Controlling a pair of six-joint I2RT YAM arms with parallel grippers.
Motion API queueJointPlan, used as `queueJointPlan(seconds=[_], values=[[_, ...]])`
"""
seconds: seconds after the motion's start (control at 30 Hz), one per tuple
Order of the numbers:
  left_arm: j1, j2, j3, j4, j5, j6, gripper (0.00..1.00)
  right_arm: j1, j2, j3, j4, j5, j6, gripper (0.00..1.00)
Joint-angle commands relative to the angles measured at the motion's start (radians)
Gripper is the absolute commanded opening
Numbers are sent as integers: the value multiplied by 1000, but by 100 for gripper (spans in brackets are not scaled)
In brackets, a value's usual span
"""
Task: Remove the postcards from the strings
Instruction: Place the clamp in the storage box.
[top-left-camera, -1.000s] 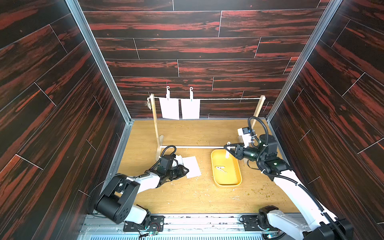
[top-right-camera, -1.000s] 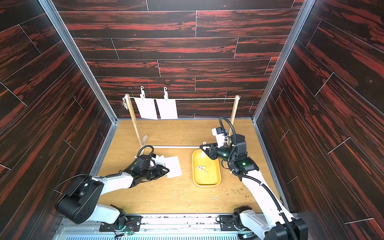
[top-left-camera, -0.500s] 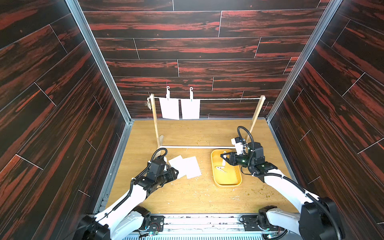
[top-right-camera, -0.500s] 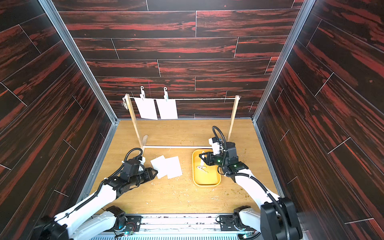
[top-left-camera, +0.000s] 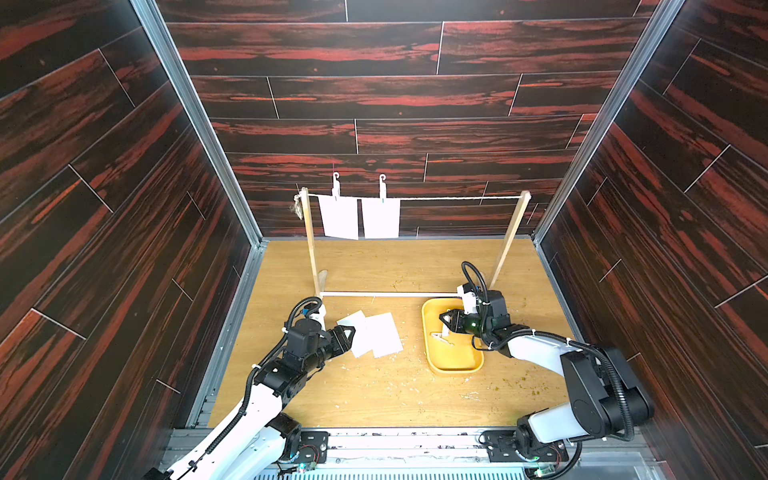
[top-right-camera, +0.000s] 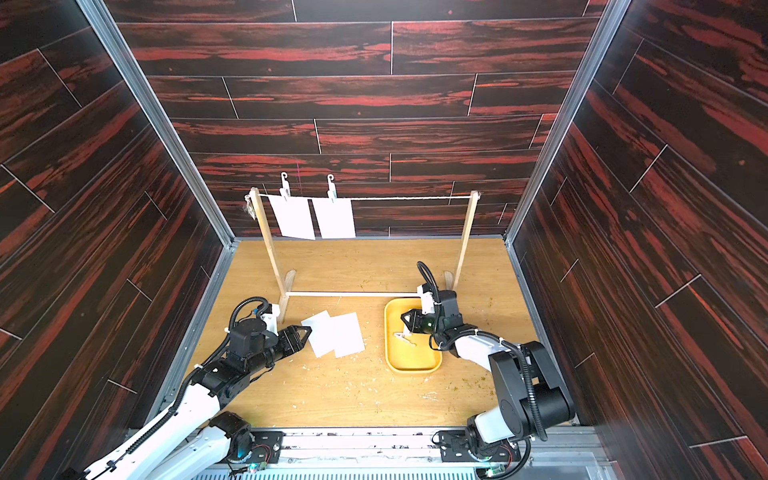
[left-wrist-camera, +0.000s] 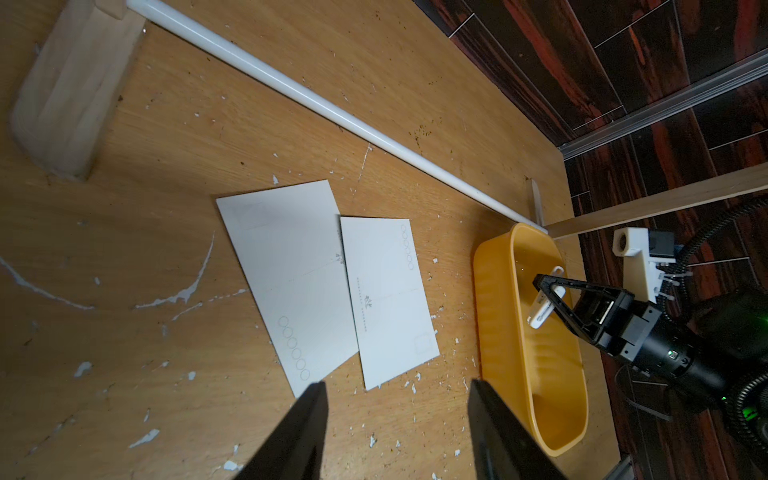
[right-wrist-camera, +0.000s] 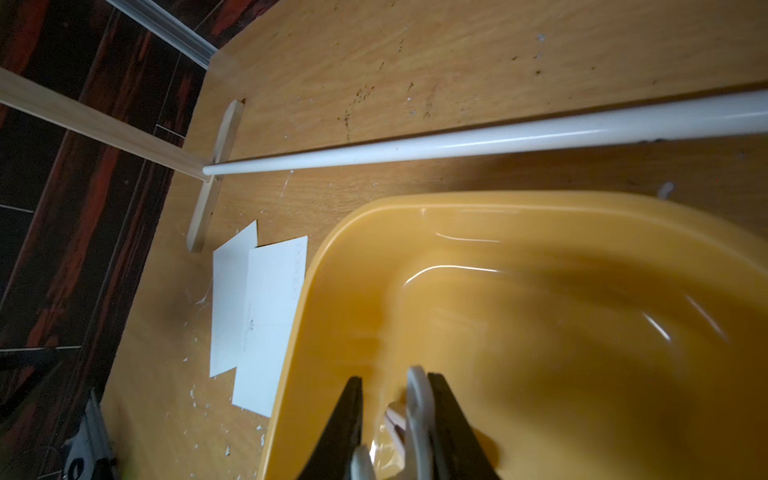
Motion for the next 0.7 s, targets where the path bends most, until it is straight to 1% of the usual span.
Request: queueJointPlan(seconds=[0.0,0.1,0.17,0.33,0.43,0.5,0.53,0.63,0.67], values=[[3,42,35,82,38,-23,59,4,41,26,41,54,11,32],[1,82,39,147,50,-37,59,5,42,42,23,71,7,42],[2,102,50,168,51,-38,59,4,17,46,7,77,4,48],[0,129,87,187,61,-22,63,7,-72,53,-59,95,-15,57],[1,139,109,212,57,-16,70,13,-146,55,-106,90,-25,61],[2,150,125,237,52,-14,72,25,-196,65,-147,89,-38,65],[2,156,136,245,48,-14,75,34,-219,74,-171,90,-48,67],[0,183,166,292,47,-10,76,52,-288,94,-224,75,-64,74],[2,191,177,300,44,-8,79,56,-307,99,-234,67,-65,76]])
